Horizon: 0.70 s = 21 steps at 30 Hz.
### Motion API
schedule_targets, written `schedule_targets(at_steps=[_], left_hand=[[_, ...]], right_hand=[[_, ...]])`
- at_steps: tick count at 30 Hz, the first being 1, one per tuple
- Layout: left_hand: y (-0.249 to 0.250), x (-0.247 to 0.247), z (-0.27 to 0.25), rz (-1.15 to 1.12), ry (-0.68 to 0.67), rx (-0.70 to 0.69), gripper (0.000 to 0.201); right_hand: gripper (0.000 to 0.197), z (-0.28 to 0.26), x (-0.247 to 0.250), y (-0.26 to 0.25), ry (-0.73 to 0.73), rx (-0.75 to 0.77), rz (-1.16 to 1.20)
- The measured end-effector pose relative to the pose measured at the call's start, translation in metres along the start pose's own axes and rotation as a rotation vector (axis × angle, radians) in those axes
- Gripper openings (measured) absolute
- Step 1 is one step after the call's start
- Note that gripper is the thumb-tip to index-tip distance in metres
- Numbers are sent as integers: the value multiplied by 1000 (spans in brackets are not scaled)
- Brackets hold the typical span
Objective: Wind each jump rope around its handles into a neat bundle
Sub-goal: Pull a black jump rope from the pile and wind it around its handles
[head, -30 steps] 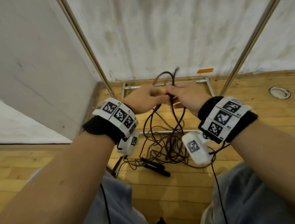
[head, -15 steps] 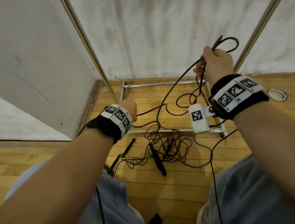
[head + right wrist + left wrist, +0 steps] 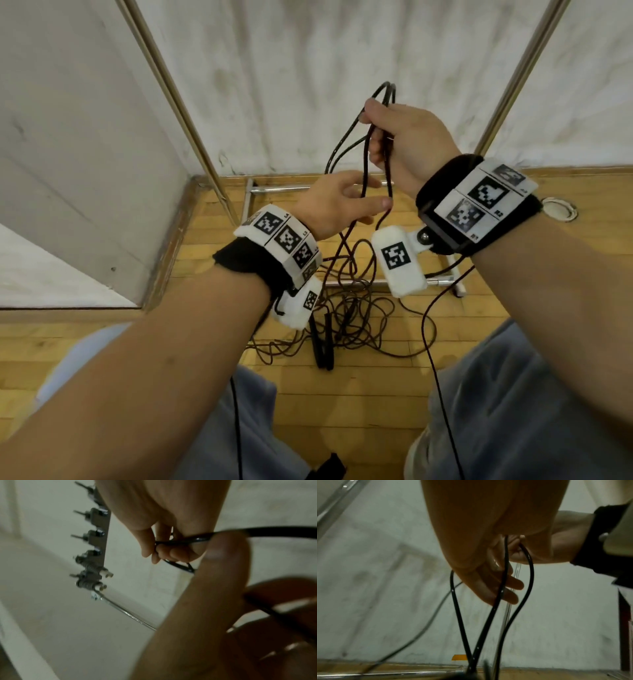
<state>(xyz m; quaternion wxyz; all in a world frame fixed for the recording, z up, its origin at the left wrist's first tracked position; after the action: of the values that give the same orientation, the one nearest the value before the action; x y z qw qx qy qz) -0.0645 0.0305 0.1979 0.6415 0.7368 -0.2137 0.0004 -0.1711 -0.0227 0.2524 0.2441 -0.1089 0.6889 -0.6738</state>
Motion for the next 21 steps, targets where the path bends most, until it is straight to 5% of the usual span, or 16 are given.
schedule_targets(at_steps=[5, 9, 11, 15, 21], left_hand=[[7, -5, -5, -83, -22, 12, 4], [15, 12, -12, 152, 131, -29, 20], [19, 26, -16, 218, 231, -68, 21], [23, 45, -22, 129, 311, -81, 22], [33, 64, -26, -223, 363, -183, 11]], right_hand=[[19, -5, -6, -3, -4, -11, 205], [24, -3, 0, 1, -45, 14, -23], [23, -4, 3, 12, -195, -50, -111], [9, -14, -2, 43, -574, -235, -284], [29, -27, -15, 76, -619, -310, -746]])
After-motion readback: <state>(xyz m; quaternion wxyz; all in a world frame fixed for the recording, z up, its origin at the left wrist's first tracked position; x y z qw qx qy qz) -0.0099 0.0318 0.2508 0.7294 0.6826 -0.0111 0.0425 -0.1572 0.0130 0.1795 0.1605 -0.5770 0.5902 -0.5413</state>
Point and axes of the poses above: each hand's wrist, its own z-axis towards the middle knuckle, its own x-axis out of the back of the hand, y = z × x, the point moved 2 cm from there along z, towards the middle knuckle, and after that the axes turned 13 degrees about -y, right-handed, at the moved point
